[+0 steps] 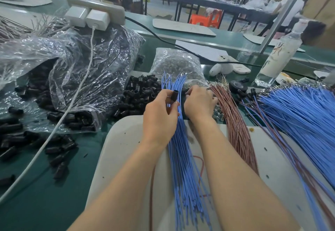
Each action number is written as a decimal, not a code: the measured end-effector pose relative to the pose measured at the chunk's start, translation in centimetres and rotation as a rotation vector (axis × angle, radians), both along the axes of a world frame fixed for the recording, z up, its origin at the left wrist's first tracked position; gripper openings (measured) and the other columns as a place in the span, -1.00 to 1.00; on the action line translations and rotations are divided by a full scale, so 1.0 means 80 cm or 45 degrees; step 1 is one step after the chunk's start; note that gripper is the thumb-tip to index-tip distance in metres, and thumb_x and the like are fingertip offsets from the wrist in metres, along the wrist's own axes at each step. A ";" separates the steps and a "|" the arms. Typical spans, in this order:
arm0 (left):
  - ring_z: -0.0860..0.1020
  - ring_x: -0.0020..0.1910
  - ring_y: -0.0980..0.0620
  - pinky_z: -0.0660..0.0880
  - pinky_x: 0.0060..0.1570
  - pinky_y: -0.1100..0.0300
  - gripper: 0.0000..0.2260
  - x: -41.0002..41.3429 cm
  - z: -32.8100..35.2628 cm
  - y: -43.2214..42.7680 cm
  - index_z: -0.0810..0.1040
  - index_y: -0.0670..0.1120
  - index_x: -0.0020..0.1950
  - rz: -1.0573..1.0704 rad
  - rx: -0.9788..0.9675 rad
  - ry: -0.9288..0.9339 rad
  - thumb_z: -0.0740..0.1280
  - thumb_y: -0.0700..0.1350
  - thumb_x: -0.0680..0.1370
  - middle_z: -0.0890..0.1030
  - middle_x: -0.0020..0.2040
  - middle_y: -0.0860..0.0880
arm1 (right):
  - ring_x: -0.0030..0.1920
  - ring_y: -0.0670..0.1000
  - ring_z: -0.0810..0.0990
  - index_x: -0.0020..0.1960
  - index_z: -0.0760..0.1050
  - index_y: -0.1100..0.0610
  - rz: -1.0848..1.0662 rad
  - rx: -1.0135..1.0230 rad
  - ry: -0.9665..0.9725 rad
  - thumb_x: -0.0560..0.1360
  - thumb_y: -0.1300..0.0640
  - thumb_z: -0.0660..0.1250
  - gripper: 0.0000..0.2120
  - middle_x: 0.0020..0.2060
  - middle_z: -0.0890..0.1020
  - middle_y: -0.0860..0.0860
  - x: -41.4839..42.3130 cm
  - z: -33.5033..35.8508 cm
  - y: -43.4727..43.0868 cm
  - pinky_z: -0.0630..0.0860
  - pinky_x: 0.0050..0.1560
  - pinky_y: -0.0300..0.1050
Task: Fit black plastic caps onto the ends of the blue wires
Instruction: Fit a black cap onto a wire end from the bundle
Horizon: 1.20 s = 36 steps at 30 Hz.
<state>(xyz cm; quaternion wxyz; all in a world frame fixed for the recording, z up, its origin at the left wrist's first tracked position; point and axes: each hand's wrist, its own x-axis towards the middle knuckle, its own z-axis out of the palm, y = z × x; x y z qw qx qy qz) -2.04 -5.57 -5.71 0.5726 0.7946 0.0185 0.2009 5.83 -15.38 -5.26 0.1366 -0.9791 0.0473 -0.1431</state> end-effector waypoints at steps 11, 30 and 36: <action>0.59 -0.14 -0.08 0.52 -0.06 -0.02 -0.76 -0.008 0.002 -0.009 0.31 0.02 -0.03 -0.163 0.222 -0.097 0.18 -0.33 0.54 0.56 -0.20 0.09 | -0.23 -0.12 0.59 -0.07 0.47 0.14 0.475 1.657 -0.225 0.52 0.26 0.30 -0.95 -0.24 0.61 -0.01 -0.090 0.031 -0.024 0.53 -0.16 -0.27; 0.59 -0.11 -0.01 0.52 -0.09 0.06 -0.74 -0.004 -0.002 -0.002 0.34 0.04 0.00 -0.145 0.272 -0.118 0.15 -0.35 0.53 0.58 -0.16 0.04 | -0.24 -0.21 0.54 0.00 0.57 0.06 0.543 1.028 -0.324 0.54 0.24 0.28 -0.87 -0.26 0.59 -0.17 -0.098 0.018 -0.024 0.43 -0.20 -0.43; 0.58 -0.12 -0.05 0.49 -0.16 0.08 -0.77 -0.001 -0.004 0.000 0.36 0.01 -0.02 -0.126 0.283 -0.114 0.17 -0.34 0.54 0.59 -0.15 0.04 | -0.16 -0.09 0.62 0.03 0.53 0.10 0.581 1.096 -0.275 0.53 0.30 0.29 -0.85 -0.19 0.62 -0.06 -0.098 0.022 -0.030 0.52 -0.07 -0.27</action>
